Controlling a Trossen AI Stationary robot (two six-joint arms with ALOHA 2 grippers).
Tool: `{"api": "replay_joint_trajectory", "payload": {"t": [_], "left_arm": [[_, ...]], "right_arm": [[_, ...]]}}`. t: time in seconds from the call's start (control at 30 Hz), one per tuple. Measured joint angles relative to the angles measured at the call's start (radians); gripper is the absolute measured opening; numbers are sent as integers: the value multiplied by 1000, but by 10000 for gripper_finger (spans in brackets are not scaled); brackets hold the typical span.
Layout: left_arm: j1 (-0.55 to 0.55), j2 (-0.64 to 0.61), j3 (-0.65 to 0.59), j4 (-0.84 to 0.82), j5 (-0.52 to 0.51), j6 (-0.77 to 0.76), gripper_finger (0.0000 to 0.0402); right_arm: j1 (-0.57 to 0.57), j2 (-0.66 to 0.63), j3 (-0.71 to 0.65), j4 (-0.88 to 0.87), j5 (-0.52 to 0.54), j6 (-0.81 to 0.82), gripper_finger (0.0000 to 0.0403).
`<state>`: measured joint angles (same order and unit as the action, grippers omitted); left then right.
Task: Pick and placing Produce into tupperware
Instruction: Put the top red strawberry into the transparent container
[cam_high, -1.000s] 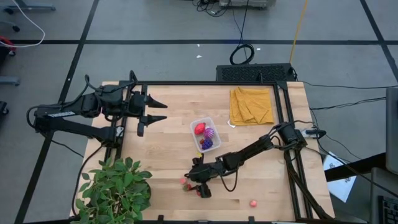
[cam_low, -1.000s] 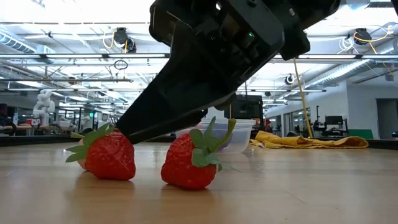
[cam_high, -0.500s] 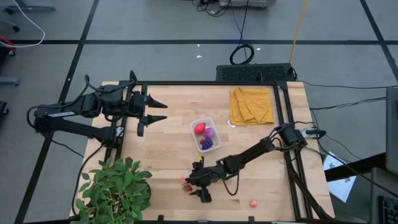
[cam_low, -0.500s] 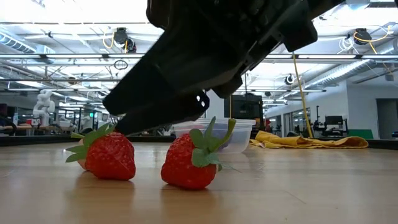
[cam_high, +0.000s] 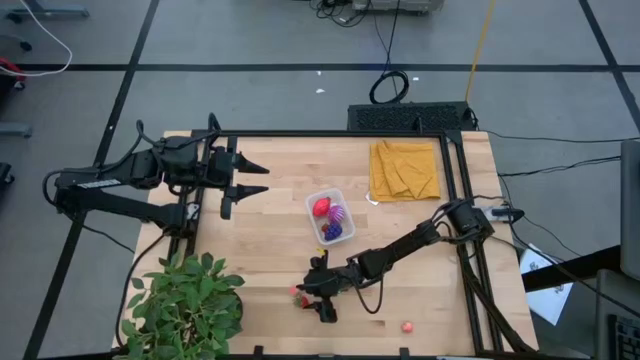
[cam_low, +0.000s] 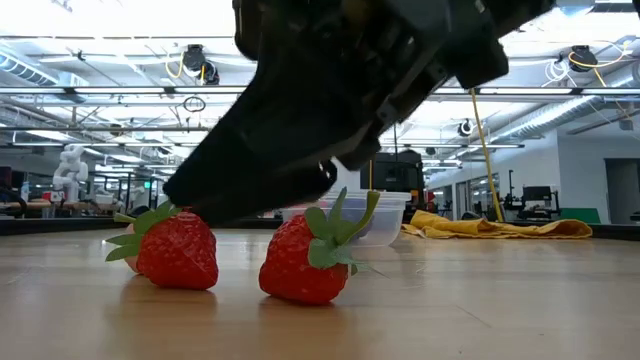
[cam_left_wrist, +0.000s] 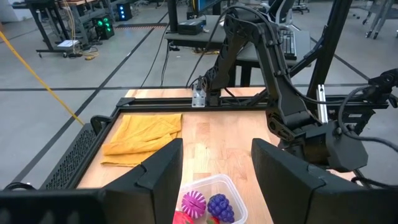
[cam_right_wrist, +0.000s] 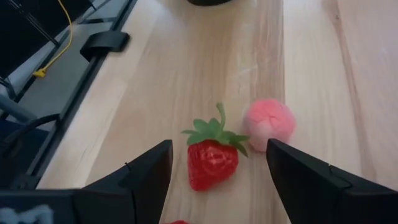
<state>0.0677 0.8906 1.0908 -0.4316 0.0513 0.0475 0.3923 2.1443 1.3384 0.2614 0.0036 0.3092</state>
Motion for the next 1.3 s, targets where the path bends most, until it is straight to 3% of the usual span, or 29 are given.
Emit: {"api": "replay_joint_trajectory", "payload": {"t": [0.37, 1.3], "left_arm": [[0, 0, 0, -17, 0, -5, 196], [0, 0, 0, -51, 1, -12, 196]], "right_arm": [[-5, 119, 128, -47, -88, 32, 252], [-18, 89, 128, -239, -164, -7, 251]]}}
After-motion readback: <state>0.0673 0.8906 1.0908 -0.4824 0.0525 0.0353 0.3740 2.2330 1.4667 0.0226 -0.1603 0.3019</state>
